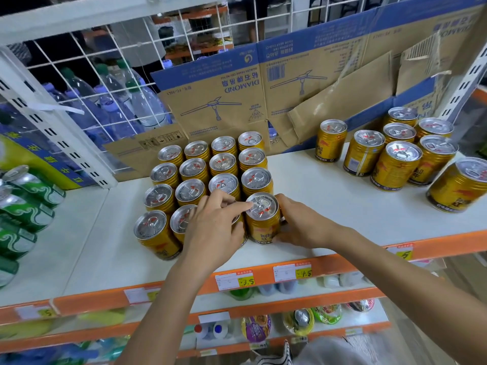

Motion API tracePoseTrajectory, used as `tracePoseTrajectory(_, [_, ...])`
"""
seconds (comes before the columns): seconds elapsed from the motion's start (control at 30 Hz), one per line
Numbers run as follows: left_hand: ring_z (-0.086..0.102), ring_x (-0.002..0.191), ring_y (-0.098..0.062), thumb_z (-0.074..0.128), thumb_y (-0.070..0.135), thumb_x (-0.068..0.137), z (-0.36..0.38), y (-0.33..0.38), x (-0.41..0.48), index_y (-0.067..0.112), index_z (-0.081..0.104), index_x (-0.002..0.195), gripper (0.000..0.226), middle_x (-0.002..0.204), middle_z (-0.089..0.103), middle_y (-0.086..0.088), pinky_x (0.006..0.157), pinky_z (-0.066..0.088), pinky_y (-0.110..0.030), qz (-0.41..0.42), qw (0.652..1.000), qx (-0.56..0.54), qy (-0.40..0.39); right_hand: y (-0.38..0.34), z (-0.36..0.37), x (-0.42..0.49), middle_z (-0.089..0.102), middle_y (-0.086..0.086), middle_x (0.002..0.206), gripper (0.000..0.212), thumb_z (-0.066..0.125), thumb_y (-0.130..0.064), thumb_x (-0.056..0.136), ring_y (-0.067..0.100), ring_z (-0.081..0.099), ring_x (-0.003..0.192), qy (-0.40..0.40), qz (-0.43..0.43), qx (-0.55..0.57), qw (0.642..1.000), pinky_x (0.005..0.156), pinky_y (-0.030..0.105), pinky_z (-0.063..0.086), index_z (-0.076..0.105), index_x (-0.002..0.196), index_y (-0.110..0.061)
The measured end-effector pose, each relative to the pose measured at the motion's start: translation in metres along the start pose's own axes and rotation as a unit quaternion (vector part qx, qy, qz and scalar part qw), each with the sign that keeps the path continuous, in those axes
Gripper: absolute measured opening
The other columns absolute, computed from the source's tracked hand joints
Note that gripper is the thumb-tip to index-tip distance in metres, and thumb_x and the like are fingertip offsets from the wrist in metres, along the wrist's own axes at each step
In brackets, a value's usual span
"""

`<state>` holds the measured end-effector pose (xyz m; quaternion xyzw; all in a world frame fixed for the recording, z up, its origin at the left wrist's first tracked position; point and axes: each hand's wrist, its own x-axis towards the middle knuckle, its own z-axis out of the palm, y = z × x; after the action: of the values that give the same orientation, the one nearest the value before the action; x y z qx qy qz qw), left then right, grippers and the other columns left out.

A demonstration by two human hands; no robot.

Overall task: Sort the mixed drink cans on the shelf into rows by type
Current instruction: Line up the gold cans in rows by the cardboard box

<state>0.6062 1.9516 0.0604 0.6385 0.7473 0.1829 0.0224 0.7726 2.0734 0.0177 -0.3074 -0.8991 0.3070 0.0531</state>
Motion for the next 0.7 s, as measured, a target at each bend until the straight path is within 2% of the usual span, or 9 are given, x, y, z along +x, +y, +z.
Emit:
tracePoseTrajectory(0.13, [0.045,0.107,-0.015,0.056,0.018,0.088,-0.003,0.0,0.003,0.037,0.06,0.124,0.04,0.109,0.049,0.009,0.086,0.043,-0.034,-0.005,1.0,-0.015,-0.014,0.005,-0.009,0.002,0.048,0.013,0.124,0.056,0.067,-0.003,0.08,0.026,0.051,0.11,-0.023,-0.007,-0.03,0.999,0.089,0.03,0.045,0.039,0.128,-0.006])
tracePoseTrajectory(0.2, [0.05,0.1,-0.018,0.052,0.016,0.089,-0.004,0.001,0.009,0.033,0.062,0.123,0.039,0.101,0.054,0.005,0.078,0.045,-0.034,-0.013,0.999,-0.036,0.009,0.007,-0.019,0.003,0.047,0.011,0.128,0.051,0.06,0.0,0.084,0.023,0.051,0.113,-0.006,0.007,-0.044,0.999,0.088,0.022,0.041,0.042,0.132,-0.008])
tracePoseTrajectory(0.27, [0.052,0.097,-0.022,0.05,0.017,0.09,-0.005,0.006,0.018,0.029,0.063,0.122,0.036,0.099,0.059,0.001,0.077,0.043,-0.034,-0.019,0.998,-0.039,0.037,0.009,-0.031,0.004,0.047,0.009,0.131,0.048,0.056,-0.001,0.088,0.021,0.052,0.114,0.024,0.023,-0.047,0.998,0.09,0.023,0.042,0.045,0.133,-0.011])
tracePoseTrajectory(0.37, [0.052,0.104,-0.02,0.05,0.028,0.094,-0.005,0.021,0.04,0.026,0.062,0.122,0.03,0.11,0.063,-0.001,0.083,0.04,-0.031,-0.011,0.998,-0.013,0.058,0.014,-0.052,0.01,0.049,0.007,0.131,0.043,0.057,-0.007,0.09,0.02,0.051,0.115,0.073,0.035,-0.059,0.995,0.093,0.026,0.042,0.048,0.132,-0.015])
tracePoseTrajectory(0.5, [0.045,0.118,-0.025,0.049,0.033,0.094,-0.001,0.041,0.084,0.023,0.052,0.132,0.039,0.129,0.054,-0.004,0.094,0.039,-0.037,-0.015,0.999,0.017,0.026,0.035,-0.088,0.025,0.047,0.008,0.133,0.044,0.059,-0.014,0.09,0.026,0.044,0.124,0.139,0.077,-0.12,0.98,0.1,0.032,0.038,0.047,0.133,-0.013])
tracePoseTrajectory(0.6, [0.037,0.127,-0.028,0.046,0.036,0.096,0.011,0.043,0.12,0.019,0.041,0.14,0.048,0.14,0.043,-0.006,0.098,0.036,-0.039,-0.04,0.997,0.06,-0.019,0.055,-0.12,0.039,0.048,0.013,0.123,0.038,0.057,-0.009,0.086,0.031,0.043,0.118,0.185,0.1,-0.148,0.966,0.095,0.038,0.039,0.052,0.124,-0.009])
tracePoseTrajectory(0.7, [0.032,0.132,-0.029,0.044,0.037,0.097,0.025,0.039,0.148,0.014,0.033,0.143,0.053,0.147,0.036,-0.007,0.104,0.031,-0.039,-0.059,0.994,0.085,-0.042,0.074,-0.146,0.055,0.048,0.016,0.12,0.036,0.051,-0.01,0.089,0.034,0.042,0.113,0.184,0.131,-0.195,0.955,0.089,0.039,0.039,0.049,0.125,-0.006])
